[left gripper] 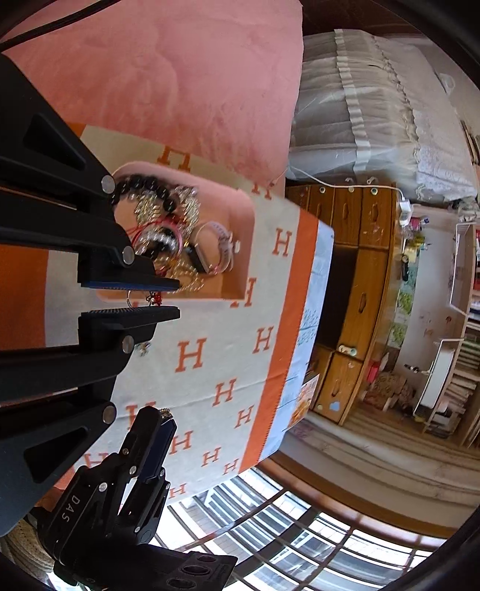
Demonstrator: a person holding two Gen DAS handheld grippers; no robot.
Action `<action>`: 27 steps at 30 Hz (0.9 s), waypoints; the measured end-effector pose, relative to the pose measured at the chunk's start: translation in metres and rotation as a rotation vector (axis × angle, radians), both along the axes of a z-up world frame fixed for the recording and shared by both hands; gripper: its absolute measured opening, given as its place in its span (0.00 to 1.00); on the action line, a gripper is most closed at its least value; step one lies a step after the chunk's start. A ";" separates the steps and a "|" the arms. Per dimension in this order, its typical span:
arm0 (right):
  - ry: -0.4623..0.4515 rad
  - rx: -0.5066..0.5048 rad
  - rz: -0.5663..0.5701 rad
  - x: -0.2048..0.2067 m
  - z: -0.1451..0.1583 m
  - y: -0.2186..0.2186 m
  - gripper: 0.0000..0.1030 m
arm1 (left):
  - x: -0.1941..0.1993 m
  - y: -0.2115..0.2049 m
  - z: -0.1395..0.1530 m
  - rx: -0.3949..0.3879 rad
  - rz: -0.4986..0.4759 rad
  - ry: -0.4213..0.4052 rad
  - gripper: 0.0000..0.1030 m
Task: Organize jewelry
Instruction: 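Carry the pendant and ring into the pink box and open both tools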
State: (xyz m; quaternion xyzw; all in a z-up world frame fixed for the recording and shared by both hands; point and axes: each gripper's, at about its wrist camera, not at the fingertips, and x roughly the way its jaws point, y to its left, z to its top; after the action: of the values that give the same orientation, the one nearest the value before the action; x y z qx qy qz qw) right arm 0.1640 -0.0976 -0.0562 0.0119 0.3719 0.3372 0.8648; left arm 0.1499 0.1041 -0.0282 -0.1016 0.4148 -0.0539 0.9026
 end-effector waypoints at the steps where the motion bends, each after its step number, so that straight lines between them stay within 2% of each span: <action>1: 0.006 0.013 0.005 0.008 0.004 0.009 0.19 | 0.007 0.011 0.002 -0.008 0.008 -0.001 0.05; 6: 0.111 0.064 0.001 0.055 0.004 0.054 0.19 | 0.046 0.047 -0.008 -0.071 0.038 0.041 0.05; 10: 0.215 0.074 -0.038 0.094 -0.013 0.080 0.19 | 0.082 0.060 -0.036 -0.115 0.043 0.114 0.05; 13: 0.274 0.073 -0.070 0.117 -0.029 0.092 0.20 | 0.100 0.063 -0.056 -0.121 0.047 0.155 0.06; 17: 0.331 0.066 -0.094 0.131 -0.046 0.100 0.20 | 0.113 0.064 -0.073 -0.117 0.036 0.183 0.06; 20: 0.381 0.068 -0.083 0.133 -0.058 0.103 0.20 | 0.117 0.065 -0.078 -0.108 0.030 0.190 0.16; 21: 0.387 0.067 -0.080 0.132 -0.060 0.104 0.20 | 0.116 0.066 -0.078 -0.104 0.030 0.188 0.19; 27: 0.385 0.077 -0.073 0.129 -0.057 0.105 0.20 | 0.113 0.067 -0.079 -0.098 0.020 0.185 0.20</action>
State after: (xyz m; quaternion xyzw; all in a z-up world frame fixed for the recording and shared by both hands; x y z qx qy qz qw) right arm 0.2926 0.0070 -0.1134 0.1229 0.5165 0.3110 0.7883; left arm 0.2633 0.1707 -0.1068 -0.1543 0.4922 -0.0553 0.8549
